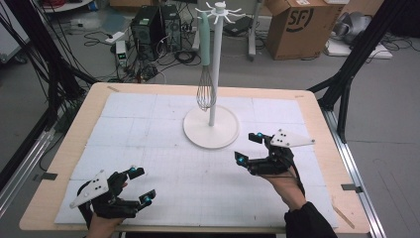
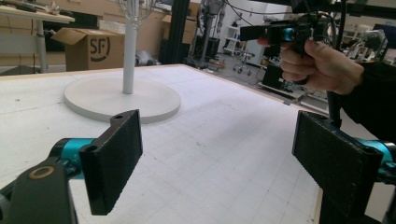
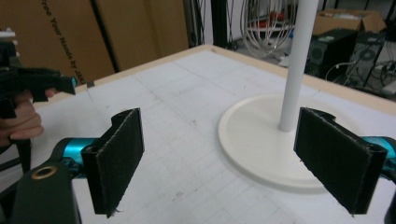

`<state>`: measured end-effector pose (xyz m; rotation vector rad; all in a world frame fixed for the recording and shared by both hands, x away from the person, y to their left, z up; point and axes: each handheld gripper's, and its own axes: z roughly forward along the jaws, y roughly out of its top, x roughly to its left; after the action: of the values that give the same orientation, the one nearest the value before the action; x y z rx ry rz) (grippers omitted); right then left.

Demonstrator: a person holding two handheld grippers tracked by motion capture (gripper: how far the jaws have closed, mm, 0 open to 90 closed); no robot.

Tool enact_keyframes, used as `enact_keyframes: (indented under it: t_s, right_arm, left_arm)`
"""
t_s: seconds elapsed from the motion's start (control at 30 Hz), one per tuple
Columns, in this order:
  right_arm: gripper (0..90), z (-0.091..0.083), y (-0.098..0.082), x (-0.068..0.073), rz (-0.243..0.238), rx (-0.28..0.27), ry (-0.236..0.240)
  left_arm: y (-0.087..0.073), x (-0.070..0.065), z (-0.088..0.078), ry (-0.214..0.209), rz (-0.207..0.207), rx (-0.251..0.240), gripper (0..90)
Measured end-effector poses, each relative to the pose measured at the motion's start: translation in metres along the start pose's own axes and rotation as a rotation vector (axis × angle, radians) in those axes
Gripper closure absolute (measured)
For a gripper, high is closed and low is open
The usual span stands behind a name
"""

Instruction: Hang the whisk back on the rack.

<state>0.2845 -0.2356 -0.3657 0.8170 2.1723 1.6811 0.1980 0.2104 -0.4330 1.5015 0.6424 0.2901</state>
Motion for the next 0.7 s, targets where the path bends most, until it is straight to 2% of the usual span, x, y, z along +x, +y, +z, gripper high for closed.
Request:
enact_keyframes:
  t_s: [0.27,0.37,0.43,0.6,0.7]
  right_arm:
    - [15.1,-0.007,-0.018,0.012,-0.022,-0.053,0.017]
    - [15.1,-0.011,-0.027,0.015,-0.012,-0.077,0.015]
    - [15.1,-0.014,-0.034,0.016,-0.003,-0.093,0.015]
    - [15.1,-0.022,-0.056,0.017,0.042,-0.123,-0.005]
    - [15.1,-0.027,-0.061,0.017,0.056,-0.132,-0.004]
  left_arm:
    - [-0.001,0.0,0.0,0.015,0.012,-0.004,16.6]
    - [-0.003,0.001,0.001,0.028,0.023,0.0,16.6]
    - [-0.005,0.001,0.001,0.041,0.048,0.01,16.6]
    - [-0.011,0.003,0.005,0.059,0.05,0.038,16.6]
    - [-0.011,0.005,0.006,0.074,0.045,0.021,16.6]
